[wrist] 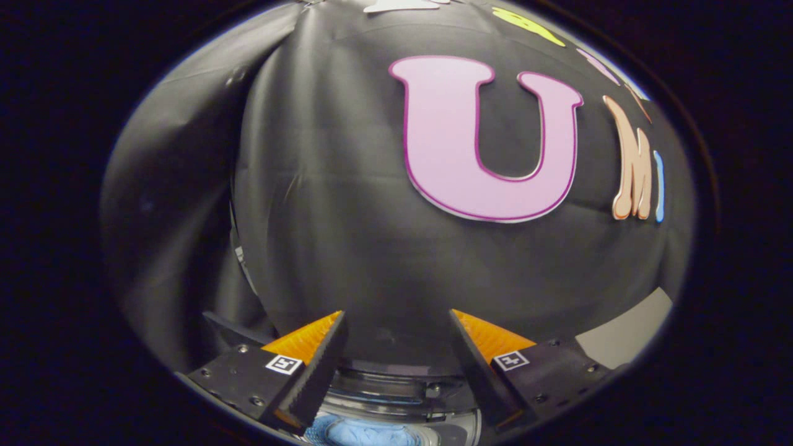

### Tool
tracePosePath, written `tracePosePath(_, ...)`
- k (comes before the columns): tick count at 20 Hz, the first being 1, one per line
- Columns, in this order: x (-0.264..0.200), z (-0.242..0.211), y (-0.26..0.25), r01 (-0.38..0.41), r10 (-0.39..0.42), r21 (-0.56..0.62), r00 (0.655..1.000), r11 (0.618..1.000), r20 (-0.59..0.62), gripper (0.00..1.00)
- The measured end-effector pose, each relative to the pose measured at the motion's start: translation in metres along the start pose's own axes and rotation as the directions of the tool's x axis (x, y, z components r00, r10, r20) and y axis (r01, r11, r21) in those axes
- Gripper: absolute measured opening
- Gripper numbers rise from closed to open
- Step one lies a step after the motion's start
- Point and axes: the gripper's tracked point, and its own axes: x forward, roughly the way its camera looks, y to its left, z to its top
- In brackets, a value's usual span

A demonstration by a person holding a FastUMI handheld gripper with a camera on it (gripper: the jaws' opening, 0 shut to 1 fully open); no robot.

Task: Put the clothes into the washing machine and then close the washing machine lid.

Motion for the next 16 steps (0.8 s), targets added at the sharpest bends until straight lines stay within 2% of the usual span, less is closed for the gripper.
tracePosePath(1, 0.000, -0.008, 0.003, -0.012, 0.012, -0.005, 1.000, 1.000, -0.021, 0.96)
tracePosePath(2, -0.001, -0.003, 0.003, -0.018, 0.018, 0.021, 1.000, 1.000, 0.007, 0.96)
tracePosePath(6, 0.004, -0.014, 0.007, -0.043, 0.047, 0.121, 0.999, 0.992, -0.028, 0.94)
tracePosePath(16, 0.004, -0.009, 0.006, -0.071, 0.069, 0.096, 0.997, 0.993, 0.023, 0.96)
